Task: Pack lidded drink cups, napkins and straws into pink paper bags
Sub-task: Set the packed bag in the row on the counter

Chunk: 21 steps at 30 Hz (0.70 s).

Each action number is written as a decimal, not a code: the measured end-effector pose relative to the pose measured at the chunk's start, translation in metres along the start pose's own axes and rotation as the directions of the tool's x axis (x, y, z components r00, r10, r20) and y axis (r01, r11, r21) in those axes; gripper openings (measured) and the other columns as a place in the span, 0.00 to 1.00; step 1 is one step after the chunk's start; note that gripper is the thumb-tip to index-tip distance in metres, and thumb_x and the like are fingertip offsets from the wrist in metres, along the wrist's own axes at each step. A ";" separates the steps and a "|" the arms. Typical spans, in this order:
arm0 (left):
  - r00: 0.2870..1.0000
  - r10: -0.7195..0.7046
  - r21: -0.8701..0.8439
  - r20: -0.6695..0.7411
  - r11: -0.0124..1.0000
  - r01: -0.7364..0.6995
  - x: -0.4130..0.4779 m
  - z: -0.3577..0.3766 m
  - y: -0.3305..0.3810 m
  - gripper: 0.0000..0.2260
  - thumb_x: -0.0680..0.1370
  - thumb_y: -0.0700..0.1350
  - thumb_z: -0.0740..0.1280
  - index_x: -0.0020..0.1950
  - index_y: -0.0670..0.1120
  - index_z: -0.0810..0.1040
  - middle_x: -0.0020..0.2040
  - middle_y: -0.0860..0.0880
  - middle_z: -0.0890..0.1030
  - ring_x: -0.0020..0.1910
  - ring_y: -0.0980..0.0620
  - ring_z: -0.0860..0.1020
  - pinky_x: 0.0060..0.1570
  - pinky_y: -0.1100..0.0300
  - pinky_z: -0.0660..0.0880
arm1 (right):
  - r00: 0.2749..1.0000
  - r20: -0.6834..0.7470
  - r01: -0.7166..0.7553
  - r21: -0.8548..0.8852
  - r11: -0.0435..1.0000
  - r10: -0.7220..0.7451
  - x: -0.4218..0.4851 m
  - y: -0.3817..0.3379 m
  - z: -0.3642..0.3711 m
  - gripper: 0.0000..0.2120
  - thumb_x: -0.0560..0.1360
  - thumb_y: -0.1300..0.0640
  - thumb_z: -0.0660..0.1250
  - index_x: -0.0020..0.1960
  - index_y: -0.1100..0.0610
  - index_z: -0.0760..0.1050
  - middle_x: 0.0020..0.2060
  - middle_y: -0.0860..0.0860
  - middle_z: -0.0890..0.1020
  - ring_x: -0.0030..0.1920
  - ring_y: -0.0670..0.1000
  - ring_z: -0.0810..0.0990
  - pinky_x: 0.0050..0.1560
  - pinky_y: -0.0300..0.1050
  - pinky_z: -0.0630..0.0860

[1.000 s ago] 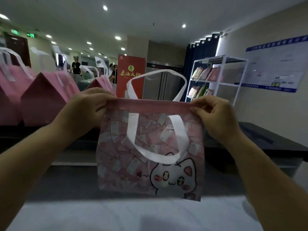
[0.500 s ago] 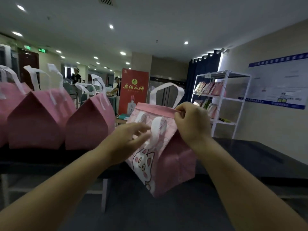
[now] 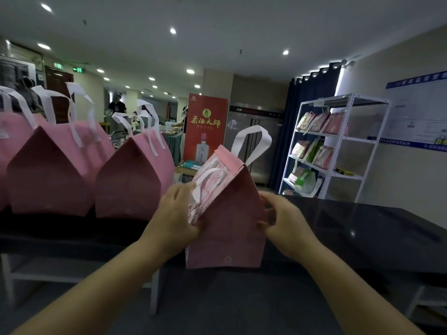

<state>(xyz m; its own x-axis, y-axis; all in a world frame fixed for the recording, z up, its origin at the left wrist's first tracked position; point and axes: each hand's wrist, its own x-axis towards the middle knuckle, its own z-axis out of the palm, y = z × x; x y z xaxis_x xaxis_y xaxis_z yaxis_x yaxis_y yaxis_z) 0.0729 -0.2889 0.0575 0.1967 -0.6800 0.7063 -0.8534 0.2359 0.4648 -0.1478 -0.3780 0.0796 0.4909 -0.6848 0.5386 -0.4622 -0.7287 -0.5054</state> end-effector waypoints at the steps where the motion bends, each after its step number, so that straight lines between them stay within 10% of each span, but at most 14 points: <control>1: 0.999 -0.018 -0.002 -0.032 1.000 0.018 0.000 0.000 -0.002 0.31 0.67 0.41 0.74 0.66 0.45 0.64 0.59 0.47 0.68 0.56 0.49 0.69 0.55 0.53 0.71 | 1.000 -0.008 -0.019 0.036 0.999 0.020 0.000 0.005 0.006 0.25 0.71 0.63 0.71 0.64 0.47 0.72 0.52 0.45 0.78 0.47 0.42 0.79 0.40 0.36 0.79; 6: 0.999 0.010 0.098 0.032 0.995 -0.013 0.006 0.006 -0.010 0.19 0.70 0.39 0.71 0.59 0.45 0.71 0.54 0.47 0.75 0.49 0.48 0.76 0.47 0.52 0.76 | 0.992 -0.080 -0.083 0.125 0.989 0.093 0.021 0.010 0.035 0.17 0.73 0.62 0.69 0.59 0.50 0.73 0.46 0.41 0.78 0.42 0.39 0.79 0.36 0.34 0.77; 21: 0.975 -0.195 0.398 0.107 0.907 0.138 0.058 0.010 -0.057 0.22 0.73 0.42 0.64 0.66 0.43 0.68 0.59 0.42 0.75 0.57 0.40 0.73 0.55 0.49 0.71 | 0.984 -0.002 -0.177 -0.020 0.984 0.177 0.104 0.003 0.085 0.19 0.71 0.62 0.65 0.62 0.54 0.72 0.56 0.52 0.78 0.53 0.55 0.78 0.52 0.54 0.77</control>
<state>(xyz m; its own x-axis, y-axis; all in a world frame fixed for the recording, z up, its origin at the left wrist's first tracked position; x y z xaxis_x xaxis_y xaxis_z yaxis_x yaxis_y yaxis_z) 0.1278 -0.3483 0.0667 0.3068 -0.7833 0.5407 -0.9389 -0.1560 0.3067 -0.0356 -0.4516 0.0772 0.3997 -0.8031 0.4418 -0.5565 -0.5957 -0.5792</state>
